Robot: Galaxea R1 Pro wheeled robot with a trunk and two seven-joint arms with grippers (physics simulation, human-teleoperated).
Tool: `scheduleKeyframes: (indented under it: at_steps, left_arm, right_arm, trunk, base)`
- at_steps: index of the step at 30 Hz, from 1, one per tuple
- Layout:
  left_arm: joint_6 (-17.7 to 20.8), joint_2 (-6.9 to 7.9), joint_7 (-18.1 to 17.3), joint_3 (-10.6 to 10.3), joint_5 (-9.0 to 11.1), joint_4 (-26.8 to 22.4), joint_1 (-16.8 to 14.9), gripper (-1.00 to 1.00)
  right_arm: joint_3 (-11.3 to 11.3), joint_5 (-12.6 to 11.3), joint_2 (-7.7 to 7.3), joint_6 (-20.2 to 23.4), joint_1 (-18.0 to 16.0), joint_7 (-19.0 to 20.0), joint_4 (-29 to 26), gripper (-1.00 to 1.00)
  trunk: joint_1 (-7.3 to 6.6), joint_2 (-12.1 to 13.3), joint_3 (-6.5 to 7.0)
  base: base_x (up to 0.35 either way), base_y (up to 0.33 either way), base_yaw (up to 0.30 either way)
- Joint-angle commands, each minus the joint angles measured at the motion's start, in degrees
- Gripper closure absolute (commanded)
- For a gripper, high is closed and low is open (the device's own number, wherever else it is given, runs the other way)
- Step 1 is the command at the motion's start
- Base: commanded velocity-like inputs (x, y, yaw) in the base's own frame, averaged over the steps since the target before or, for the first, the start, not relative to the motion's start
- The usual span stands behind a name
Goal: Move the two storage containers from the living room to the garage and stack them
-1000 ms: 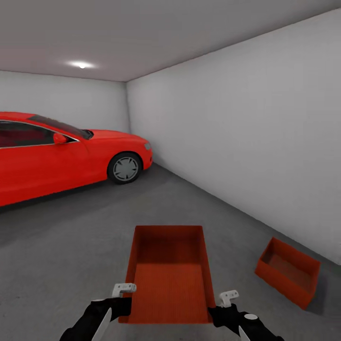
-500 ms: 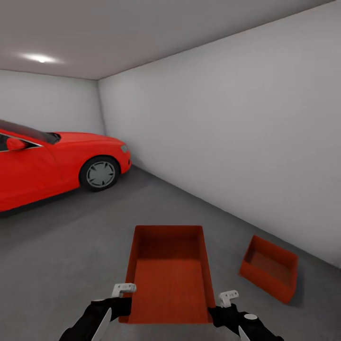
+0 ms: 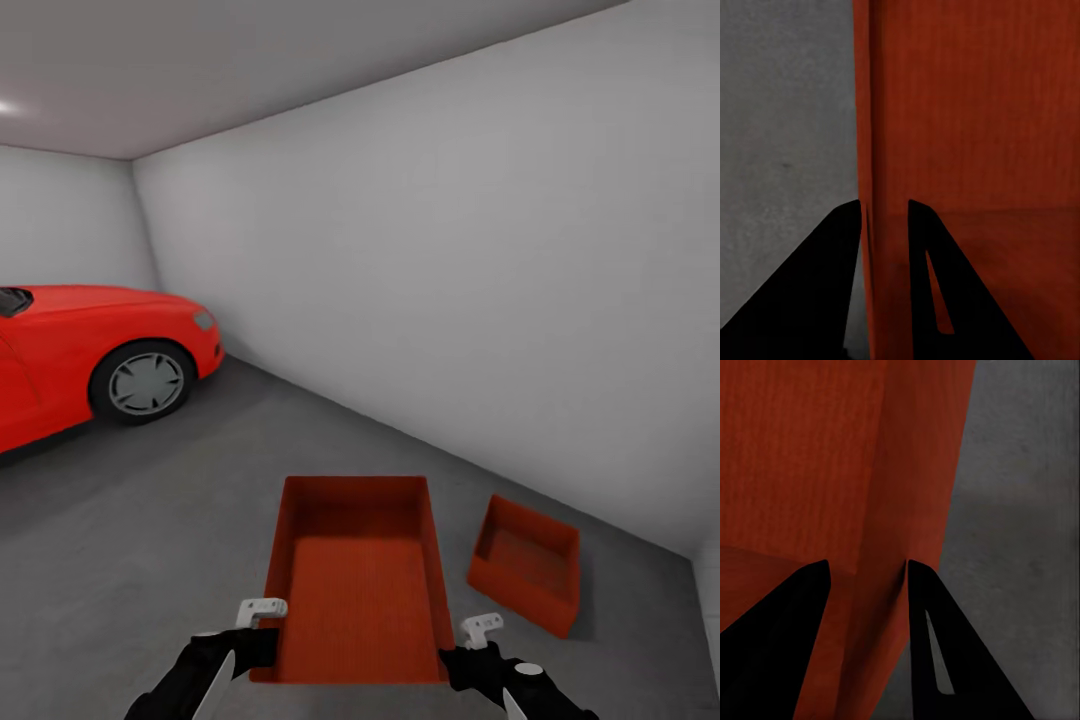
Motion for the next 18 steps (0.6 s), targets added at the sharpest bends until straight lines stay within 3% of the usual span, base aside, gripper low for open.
scheduleKeyframes:
  at_steps: [1, 18]
  left_arm:
    - [-3.41, -1.06, 0.31, 0.03, 0.03, -0.19, -0.02, 1.0]
    - [-3.41, -1.13, 0.31, 0.03, 0.03, -0.13, -0.02, 1.0]
  right_arm:
    - [-0.46, 0.65, 1.24, 0.35, -0.02, 0.19, 0.11, 1.0]
    - [-0.47, 0.72, 1.24, 0.34, -0.02, 0.18, 0.11, 1.0]
  trunk:
    - [0.06, -0.1, -0.15]
    - [0.06, -0.1, -1.08]
  base:
    - [0.324, -0.136, -0.252]
    - [0.319, -0.162, -0.242]
